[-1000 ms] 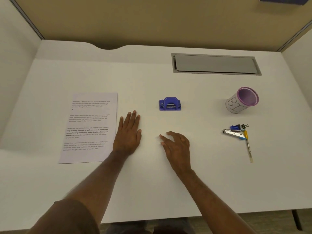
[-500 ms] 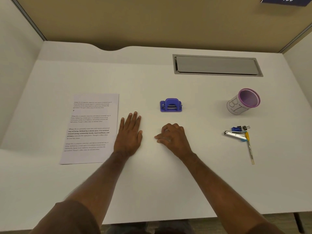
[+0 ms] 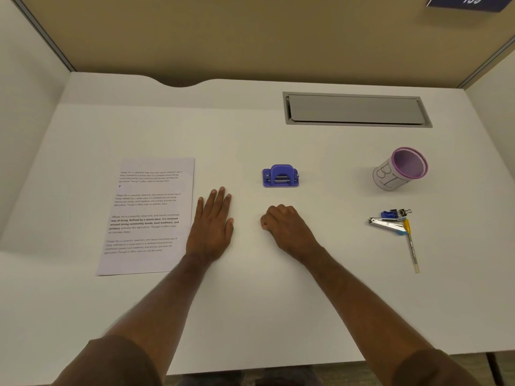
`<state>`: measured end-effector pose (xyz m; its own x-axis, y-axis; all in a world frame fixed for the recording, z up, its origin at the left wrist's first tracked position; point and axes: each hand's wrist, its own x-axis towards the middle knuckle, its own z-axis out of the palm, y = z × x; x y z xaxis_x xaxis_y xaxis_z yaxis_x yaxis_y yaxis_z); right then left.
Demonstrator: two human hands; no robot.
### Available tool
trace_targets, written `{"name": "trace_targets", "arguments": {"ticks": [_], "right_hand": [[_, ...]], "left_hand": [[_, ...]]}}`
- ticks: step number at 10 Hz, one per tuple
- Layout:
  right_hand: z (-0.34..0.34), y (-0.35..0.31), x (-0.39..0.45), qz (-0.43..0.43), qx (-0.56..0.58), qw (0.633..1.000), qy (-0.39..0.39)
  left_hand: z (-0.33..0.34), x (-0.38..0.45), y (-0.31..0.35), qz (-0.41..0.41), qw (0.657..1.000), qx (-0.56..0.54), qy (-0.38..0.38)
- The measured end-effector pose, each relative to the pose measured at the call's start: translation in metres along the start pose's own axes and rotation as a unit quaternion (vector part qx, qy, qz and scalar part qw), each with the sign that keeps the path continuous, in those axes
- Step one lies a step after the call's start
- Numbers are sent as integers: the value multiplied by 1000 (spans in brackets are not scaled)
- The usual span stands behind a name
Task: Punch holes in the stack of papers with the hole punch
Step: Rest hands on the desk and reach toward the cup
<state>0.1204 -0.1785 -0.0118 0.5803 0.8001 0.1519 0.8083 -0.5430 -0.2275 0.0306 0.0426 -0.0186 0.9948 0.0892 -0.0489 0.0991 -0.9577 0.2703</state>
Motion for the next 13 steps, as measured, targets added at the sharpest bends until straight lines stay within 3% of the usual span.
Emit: {"name": "trace_targets", "arguments": {"ticks": [2,3,4,5,6,7,11,13], "right_hand": [[-20,8,-3,137,42,988,57],[-47,27,-7,217,86,960,153],[-88,65,-12,293,108,906,285],[-130,114,-17,403,108,827,378],[-158,157,-24,496,92,788,353],[-170,179,-32,541,66,778,313],[-181,198,-31,606,33,755,246],[-180,198,-32,593,15,767,245]], "left_hand": [[1,-1,0,4,1000,-7,5],[2,-1,-1,5,1000,-6,8],[2,-2,-2,6,1000,-6,12],[4,-1,-3,8,1000,-12,17],[7,-1,-5,11,1000,-13,22],[9,0,-5,11,1000,-16,24],[10,1,-6,9,1000,-11,23],[11,1,-6,8,1000,-10,23]]}}
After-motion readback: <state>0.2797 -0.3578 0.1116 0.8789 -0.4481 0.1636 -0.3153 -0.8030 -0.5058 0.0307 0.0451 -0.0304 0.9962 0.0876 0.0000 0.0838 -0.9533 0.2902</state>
